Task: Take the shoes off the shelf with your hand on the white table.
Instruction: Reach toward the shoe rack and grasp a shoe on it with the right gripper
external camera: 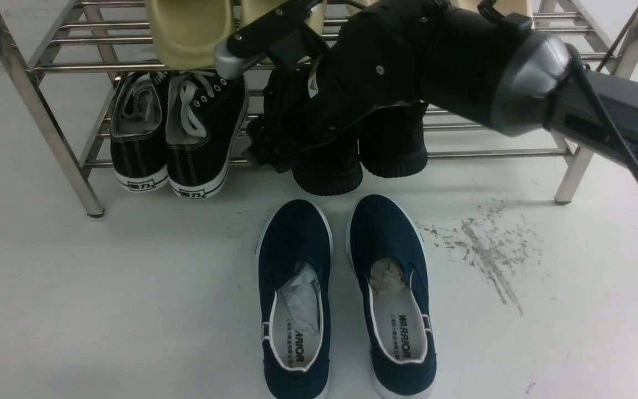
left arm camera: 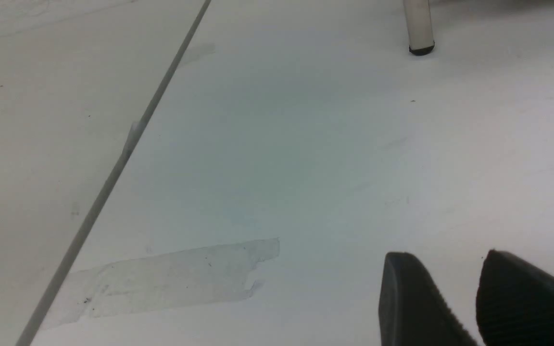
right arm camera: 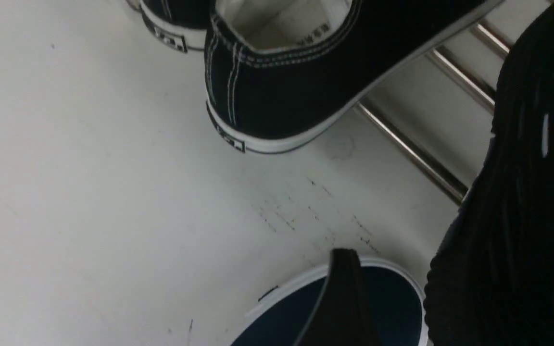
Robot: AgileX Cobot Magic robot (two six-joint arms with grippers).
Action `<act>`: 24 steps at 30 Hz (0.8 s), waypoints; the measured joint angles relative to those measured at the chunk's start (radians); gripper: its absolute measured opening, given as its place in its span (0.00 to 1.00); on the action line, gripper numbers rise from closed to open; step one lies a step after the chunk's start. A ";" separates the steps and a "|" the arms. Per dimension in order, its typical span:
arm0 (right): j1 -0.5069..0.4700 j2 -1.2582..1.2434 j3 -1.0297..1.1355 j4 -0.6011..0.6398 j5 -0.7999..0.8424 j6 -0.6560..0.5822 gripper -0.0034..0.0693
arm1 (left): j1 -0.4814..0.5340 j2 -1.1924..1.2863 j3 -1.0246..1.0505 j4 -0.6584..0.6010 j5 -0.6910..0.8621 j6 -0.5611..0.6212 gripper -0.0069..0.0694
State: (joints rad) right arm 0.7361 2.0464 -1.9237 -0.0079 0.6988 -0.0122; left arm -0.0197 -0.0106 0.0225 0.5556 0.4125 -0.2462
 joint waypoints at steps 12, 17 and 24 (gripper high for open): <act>-0.007 0.001 0.000 -0.136 -0.036 0.309 0.81 | 0.000 0.000 0.000 0.000 0.000 0.000 0.41; -0.007 0.025 -0.001 -0.161 -0.058 0.313 0.81 | 0.000 0.000 0.000 0.000 0.000 0.000 0.41; -0.007 0.096 -0.002 -0.280 -0.131 0.313 0.81 | 0.000 0.000 0.000 0.000 0.000 0.000 0.41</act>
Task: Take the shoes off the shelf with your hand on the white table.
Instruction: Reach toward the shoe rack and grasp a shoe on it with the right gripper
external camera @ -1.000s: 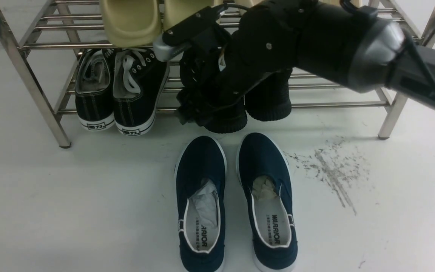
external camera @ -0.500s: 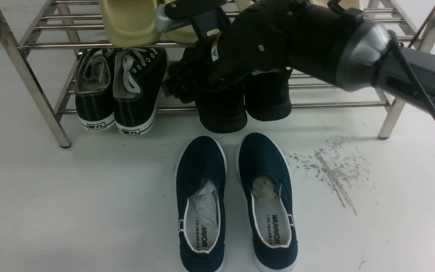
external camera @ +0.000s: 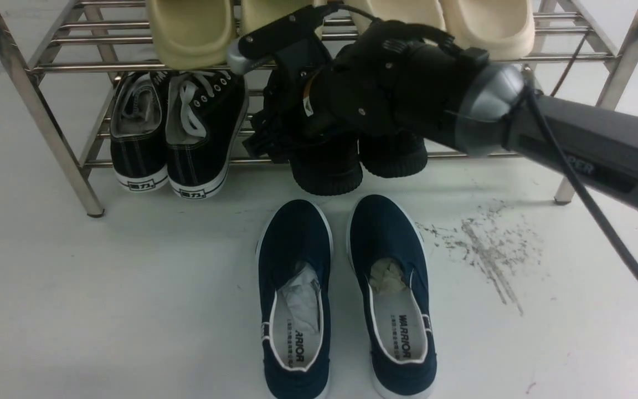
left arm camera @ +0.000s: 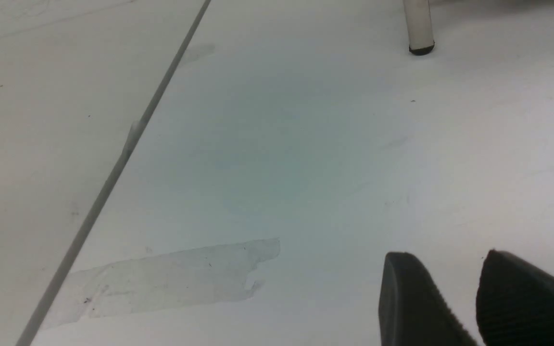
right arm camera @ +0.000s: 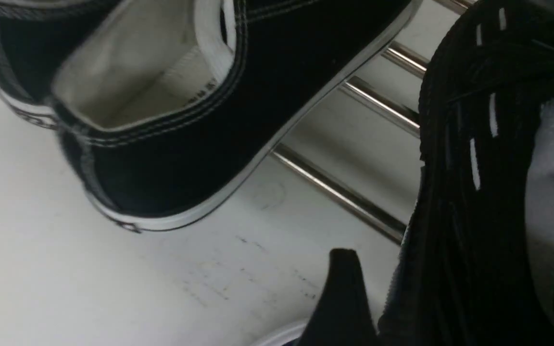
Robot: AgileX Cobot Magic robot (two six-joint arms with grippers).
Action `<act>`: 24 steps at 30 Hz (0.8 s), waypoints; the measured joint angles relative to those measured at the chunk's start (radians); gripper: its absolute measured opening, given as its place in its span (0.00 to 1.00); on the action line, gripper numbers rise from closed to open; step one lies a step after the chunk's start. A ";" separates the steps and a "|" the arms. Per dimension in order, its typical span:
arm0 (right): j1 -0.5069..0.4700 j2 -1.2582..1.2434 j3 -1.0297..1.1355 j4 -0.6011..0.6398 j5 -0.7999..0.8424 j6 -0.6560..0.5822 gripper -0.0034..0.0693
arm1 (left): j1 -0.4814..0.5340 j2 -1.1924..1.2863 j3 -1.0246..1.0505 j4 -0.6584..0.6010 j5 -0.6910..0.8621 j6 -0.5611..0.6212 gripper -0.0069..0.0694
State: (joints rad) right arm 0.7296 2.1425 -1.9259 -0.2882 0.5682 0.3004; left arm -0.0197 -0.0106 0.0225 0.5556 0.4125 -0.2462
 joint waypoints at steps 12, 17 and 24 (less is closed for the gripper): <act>0.000 0.051 -0.005 -0.138 -0.002 0.000 0.81 | 0.000 0.000 0.000 0.000 0.000 0.000 0.41; 0.000 0.067 -0.005 -0.144 0.006 -0.001 0.79 | 0.000 0.000 0.000 0.000 0.000 0.000 0.41; 0.000 0.071 -0.005 -0.161 0.006 -0.002 0.42 | 0.000 0.000 0.000 0.000 0.000 0.000 0.41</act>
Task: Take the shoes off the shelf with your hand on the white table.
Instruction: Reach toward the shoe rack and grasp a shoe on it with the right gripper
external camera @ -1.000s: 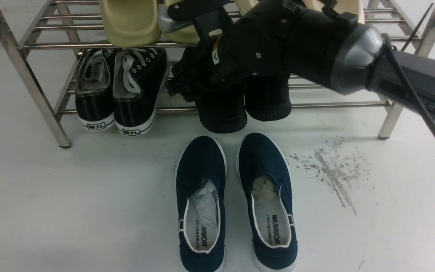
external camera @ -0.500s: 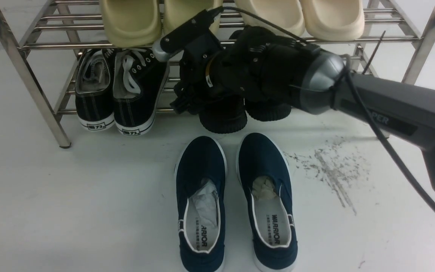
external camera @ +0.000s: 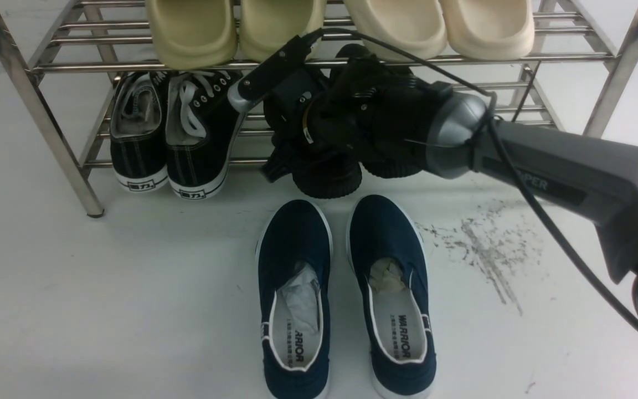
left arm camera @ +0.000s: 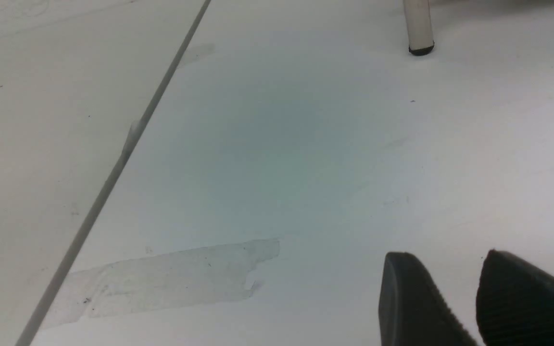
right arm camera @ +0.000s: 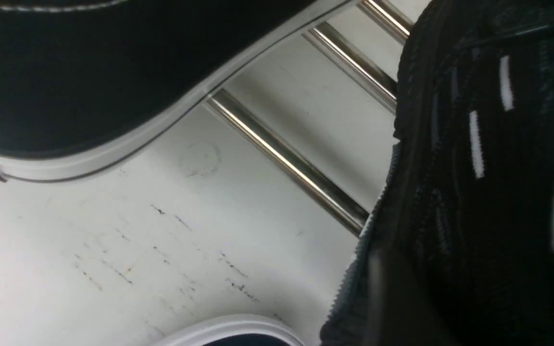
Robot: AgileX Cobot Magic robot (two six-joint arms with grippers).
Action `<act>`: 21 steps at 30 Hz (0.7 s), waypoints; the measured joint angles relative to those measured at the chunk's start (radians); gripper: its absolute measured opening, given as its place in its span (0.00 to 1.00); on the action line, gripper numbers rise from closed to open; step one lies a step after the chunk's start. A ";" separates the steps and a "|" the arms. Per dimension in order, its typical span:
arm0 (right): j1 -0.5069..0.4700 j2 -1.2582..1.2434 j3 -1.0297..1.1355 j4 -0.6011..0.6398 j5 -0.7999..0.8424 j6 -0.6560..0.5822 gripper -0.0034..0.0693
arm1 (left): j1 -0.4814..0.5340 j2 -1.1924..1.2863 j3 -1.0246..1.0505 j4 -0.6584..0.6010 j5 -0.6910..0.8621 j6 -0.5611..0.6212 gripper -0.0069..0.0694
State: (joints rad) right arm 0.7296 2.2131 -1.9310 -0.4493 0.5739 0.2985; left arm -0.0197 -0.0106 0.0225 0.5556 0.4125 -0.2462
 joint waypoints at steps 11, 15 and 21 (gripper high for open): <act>0.001 -0.047 0.000 0.008 0.123 -0.001 0.06 | 0.000 0.000 0.000 0.000 0.000 0.000 0.41; 0.001 -0.077 0.000 0.023 0.174 -0.008 0.06 | 0.000 0.000 0.000 0.000 0.000 0.000 0.41; 0.001 -0.110 0.000 0.095 0.236 -0.079 0.06 | 0.000 0.000 0.000 0.000 0.000 0.000 0.41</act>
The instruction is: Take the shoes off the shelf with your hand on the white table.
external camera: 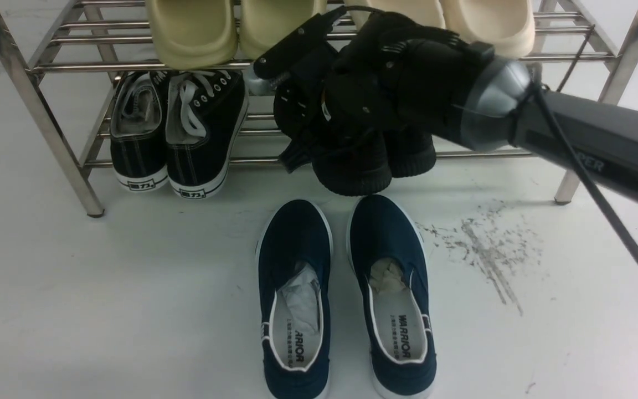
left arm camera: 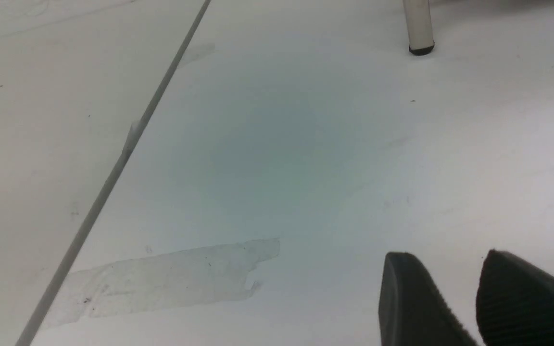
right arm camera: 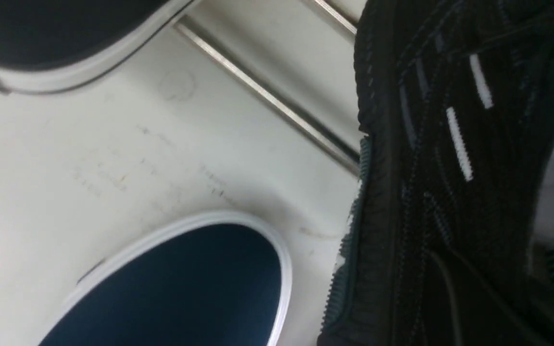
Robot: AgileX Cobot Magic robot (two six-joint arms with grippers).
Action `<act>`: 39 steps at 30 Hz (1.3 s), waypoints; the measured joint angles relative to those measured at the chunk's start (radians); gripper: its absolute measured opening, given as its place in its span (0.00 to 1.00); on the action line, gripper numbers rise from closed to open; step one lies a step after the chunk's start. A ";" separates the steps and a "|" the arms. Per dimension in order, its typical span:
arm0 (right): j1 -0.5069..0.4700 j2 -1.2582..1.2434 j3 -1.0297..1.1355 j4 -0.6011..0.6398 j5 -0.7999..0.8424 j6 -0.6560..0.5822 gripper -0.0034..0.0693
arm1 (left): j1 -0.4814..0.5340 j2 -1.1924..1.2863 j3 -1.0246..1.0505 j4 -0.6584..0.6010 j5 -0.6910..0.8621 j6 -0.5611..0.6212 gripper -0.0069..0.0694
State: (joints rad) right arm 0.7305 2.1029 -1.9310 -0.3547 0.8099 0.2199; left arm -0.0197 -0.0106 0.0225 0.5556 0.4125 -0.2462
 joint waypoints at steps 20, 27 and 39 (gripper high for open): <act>0.013 -0.212 0.000 0.253 0.264 -0.172 0.06 | 0.000 -0.001 0.000 0.000 0.000 0.000 0.41; 0.032 -0.285 0.000 0.293 0.404 -0.185 0.06 | 0.000 -0.001 0.000 0.000 0.000 0.000 0.41; 0.047 -0.551 0.041 0.329 0.456 -0.203 0.06 | 0.000 -0.001 0.000 0.000 0.000 0.000 0.41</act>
State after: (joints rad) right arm 0.7777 1.5522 -1.8900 -0.0254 1.2662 0.0173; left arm -0.0197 -0.0113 0.0225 0.5556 0.4125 -0.2462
